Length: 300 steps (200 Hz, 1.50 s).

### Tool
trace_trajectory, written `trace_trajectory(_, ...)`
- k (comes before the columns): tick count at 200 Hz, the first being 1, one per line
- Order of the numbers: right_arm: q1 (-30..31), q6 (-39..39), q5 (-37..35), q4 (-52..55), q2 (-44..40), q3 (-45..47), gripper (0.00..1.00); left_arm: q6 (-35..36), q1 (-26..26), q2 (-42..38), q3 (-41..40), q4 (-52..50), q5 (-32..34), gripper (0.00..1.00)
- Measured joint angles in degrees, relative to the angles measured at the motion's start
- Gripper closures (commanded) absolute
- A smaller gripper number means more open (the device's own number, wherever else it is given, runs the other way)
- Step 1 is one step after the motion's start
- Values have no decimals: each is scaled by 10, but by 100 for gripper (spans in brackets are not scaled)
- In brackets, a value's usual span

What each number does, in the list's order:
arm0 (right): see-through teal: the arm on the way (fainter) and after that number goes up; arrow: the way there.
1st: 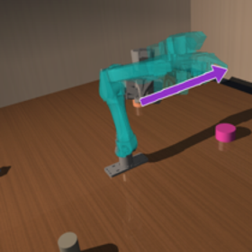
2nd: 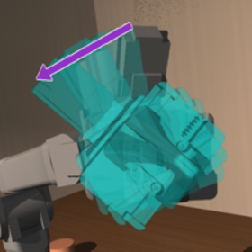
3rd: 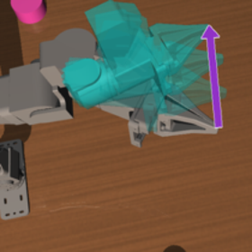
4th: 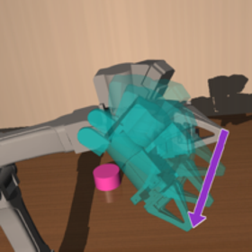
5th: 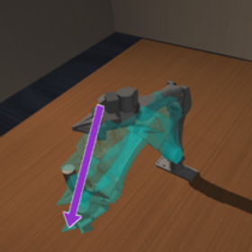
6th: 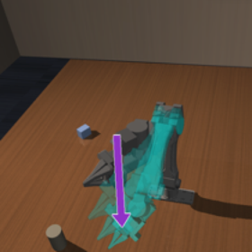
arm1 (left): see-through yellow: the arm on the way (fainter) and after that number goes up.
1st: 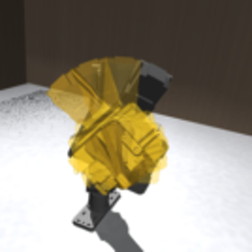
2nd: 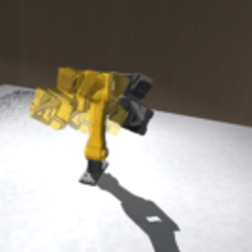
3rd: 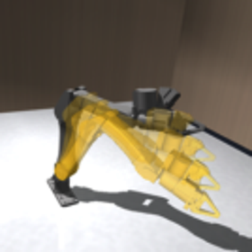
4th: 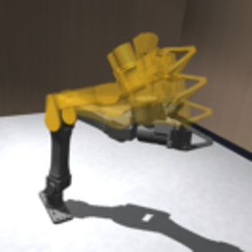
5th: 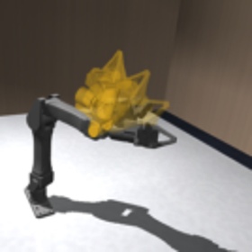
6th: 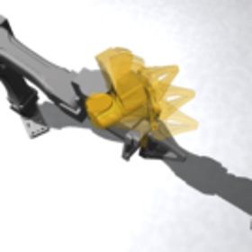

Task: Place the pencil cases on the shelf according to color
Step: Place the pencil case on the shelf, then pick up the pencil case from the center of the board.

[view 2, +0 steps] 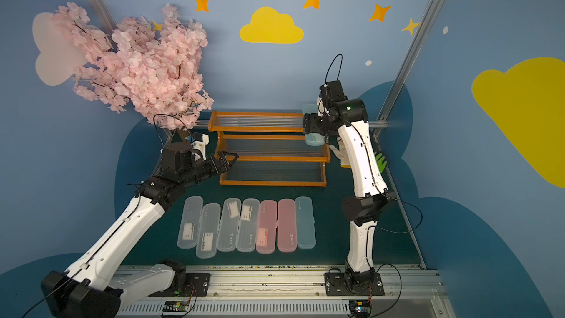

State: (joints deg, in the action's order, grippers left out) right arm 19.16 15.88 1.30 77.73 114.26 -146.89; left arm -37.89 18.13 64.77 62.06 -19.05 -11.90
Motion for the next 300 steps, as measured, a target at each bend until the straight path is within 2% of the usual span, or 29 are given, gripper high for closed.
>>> trace_trajectory(28,7,-2,-17,-40,-87,82,10,9,0,-14,-10,-15,14,0)
trace_trajectory(84,58,11,-49,-144,-366,479,13,22,0,-72,-59,-42,42,0)
trace_trajectory(106,88,51,-36,-188,-457,652,15,18,0,-99,-98,-48,42,0)
trace_trajectory(120,110,85,-21,-206,-506,752,12,12,0,-120,-130,-54,42,0)
trace_trajectory(144,154,135,-19,-218,-554,864,11,-4,0,-150,-180,-64,41,0)
trace_trajectory(178,206,200,-50,-213,-541,927,6,-20,2,-173,-216,-84,41,0)
trace_trajectory(222,236,253,-59,-241,-440,972,5,-25,4,-170,-218,-88,41,0)
trace_trajectory(236,239,257,-50,-254,-400,980,10,-26,4,-165,-218,-88,40,0)
trace_trajectory(276,246,256,-32,-293,-297,981,11,-26,7,-151,-218,-87,39,0)
trace_trajectory(300,248,254,-24,-308,-270,975,10,-26,7,-145,-218,-87,39,0)
